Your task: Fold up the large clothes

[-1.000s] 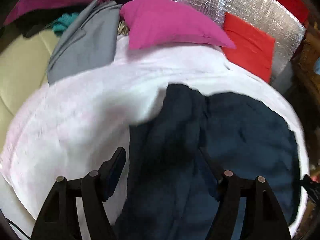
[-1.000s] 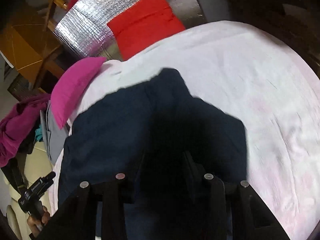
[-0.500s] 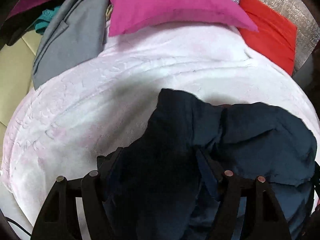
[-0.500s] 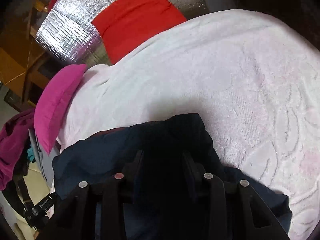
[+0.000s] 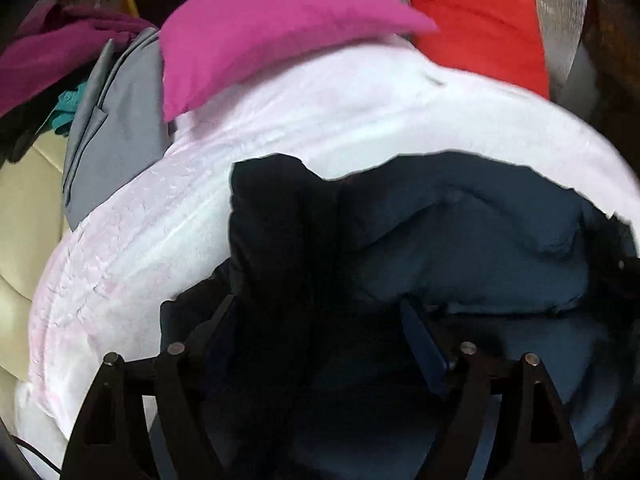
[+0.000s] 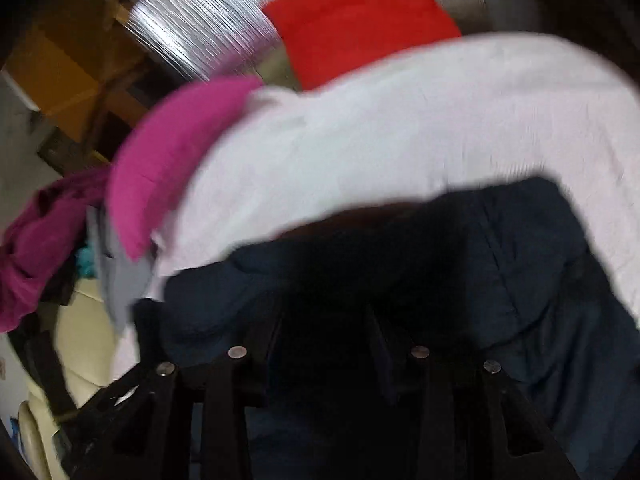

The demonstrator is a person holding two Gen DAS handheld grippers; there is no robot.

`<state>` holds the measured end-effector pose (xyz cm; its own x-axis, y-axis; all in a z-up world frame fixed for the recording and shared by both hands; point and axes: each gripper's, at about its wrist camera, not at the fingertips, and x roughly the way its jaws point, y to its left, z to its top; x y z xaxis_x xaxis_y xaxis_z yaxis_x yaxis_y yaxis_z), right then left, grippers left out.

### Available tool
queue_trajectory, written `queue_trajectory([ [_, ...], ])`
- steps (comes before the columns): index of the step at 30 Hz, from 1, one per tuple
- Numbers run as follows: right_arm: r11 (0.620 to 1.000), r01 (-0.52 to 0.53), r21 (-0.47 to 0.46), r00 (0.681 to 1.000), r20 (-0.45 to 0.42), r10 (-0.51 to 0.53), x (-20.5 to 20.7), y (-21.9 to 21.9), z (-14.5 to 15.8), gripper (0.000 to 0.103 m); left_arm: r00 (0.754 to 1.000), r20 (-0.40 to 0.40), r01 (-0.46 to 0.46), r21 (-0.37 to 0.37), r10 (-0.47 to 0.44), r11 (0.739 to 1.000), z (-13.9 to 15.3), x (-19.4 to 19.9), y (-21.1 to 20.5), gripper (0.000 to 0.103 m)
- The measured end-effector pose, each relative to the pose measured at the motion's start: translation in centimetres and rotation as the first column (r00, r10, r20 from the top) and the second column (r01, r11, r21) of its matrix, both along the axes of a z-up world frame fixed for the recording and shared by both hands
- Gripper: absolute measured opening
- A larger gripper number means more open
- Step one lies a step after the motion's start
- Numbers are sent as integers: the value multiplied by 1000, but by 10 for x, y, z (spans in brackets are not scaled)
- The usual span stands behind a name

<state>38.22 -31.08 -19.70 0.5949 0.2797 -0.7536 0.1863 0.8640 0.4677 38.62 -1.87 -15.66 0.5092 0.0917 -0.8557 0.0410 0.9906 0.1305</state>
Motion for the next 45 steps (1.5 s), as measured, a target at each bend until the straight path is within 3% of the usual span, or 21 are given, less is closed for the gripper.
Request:
queue_trajectory([
  [5,999,17,33,1000,8,-17,0,-4,3,44,1000,14,15,-6,-15,1000,11,-3,4,82],
  [8,1000,20,-15,999,26,-20,-18,-3,17,44,998,61,14,-35,-12,999,27,-16,12,82],
  [13,994,30,-105,997,73,-22,-80,0,49,44,974,225,32,33,-38,999,59,-76,22,82],
  [16,992,36,-117,998,61,-29,-116,1,50,44,963,264,47,20,-51,999,62,-113,26,82],
  [20,993,34,-115,999,-15,-36,-156,8,28,45,970,225,85,12,-86,996,38,-151,19,82],
  [23,983,16,-182,999,-46,-24,-158,19,13,45,989,99,108,40,-111,993,8,-146,7,82],
  [25,981,10,-193,998,-51,-20,-161,23,19,46,985,128,108,60,-115,992,17,-153,7,82],
  [26,988,3,-155,999,-32,-8,-170,23,27,46,982,146,115,57,-122,992,25,-158,7,82],
  [28,992,2,-130,1000,13,0,-186,22,39,53,967,219,119,45,-127,992,51,-176,10,82],
  [32,977,43,-207,994,104,-22,-229,22,81,64,926,363,82,59,-98,995,109,-216,18,83],
  [34,970,53,-237,991,134,-22,-254,26,104,72,905,415,71,60,-90,996,134,-234,22,91],
  [37,960,59,-272,984,175,-11,-291,40,133,80,867,491,63,69,-89,996,167,-265,26,94],
  [45,917,88,-388,968,252,14,-378,73,181,83,797,589,91,106,-136,990,215,-345,21,100],
])
